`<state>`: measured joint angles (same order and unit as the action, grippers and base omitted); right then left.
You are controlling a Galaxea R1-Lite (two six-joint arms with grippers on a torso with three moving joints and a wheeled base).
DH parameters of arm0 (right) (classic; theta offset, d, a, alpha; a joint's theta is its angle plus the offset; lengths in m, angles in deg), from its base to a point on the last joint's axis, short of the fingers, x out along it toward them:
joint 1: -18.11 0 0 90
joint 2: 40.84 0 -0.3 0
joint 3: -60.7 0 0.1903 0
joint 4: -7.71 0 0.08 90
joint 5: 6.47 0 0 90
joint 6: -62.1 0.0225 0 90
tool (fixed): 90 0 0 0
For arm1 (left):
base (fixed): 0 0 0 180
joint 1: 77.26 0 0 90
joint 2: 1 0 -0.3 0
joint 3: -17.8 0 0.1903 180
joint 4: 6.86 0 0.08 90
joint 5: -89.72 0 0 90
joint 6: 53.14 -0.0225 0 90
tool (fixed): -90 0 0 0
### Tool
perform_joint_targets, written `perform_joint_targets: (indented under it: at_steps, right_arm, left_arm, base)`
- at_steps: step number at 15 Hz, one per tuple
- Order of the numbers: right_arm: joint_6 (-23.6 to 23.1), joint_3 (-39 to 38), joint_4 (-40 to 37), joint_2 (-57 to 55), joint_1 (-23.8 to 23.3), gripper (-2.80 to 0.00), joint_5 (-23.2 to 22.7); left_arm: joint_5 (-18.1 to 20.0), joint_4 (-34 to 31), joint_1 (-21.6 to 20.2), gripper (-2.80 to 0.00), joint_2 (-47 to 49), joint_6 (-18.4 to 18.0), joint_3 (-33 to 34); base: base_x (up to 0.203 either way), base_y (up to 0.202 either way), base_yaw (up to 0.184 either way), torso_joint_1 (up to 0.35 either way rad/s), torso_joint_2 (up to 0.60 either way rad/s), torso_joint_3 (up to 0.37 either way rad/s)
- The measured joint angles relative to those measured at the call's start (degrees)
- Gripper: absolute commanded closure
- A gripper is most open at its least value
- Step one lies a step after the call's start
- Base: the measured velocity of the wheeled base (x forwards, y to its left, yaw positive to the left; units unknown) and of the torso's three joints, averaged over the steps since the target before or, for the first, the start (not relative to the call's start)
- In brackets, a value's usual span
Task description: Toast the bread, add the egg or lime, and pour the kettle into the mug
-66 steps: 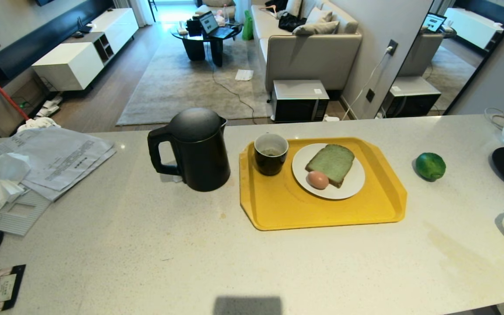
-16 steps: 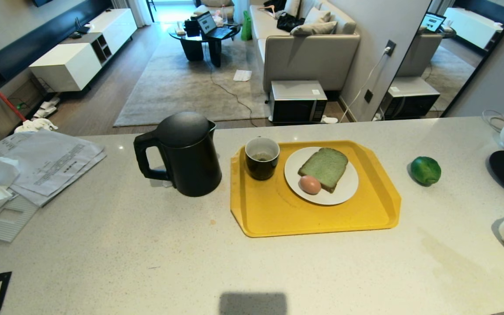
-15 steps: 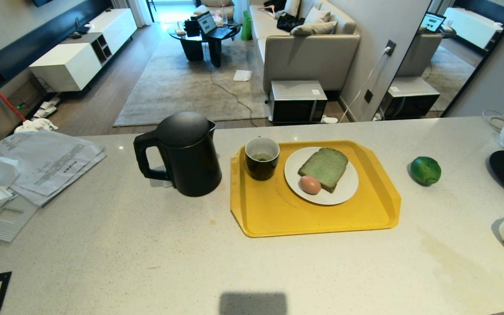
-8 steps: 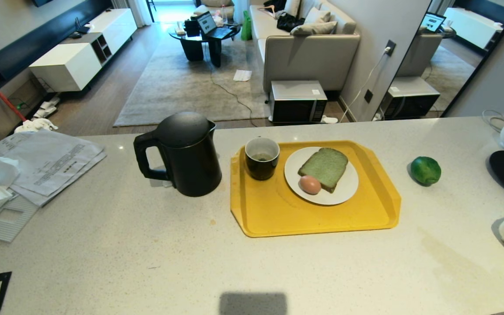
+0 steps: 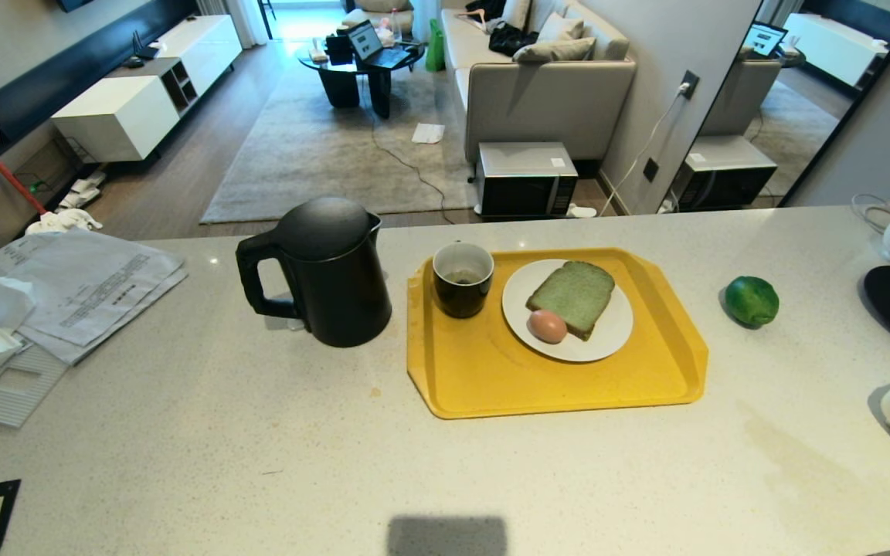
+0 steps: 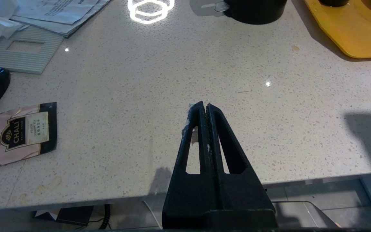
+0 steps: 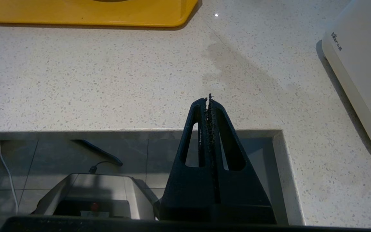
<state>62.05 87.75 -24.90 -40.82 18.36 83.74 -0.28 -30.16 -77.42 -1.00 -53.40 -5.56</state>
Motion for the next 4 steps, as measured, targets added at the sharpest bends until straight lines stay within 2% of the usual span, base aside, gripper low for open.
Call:
perform_joint_targets:
  at_steps: [4]
  right_arm:
    - [0.0,0.0,-0.1,0.0,0.0,0.0,0.0]
  left_arm:
    - [0.0,0.0,0.0,0.0,0.0,0.0,0.0]
  base:
    - [0.0,0.0,0.0,0.0,0.0,0.0]
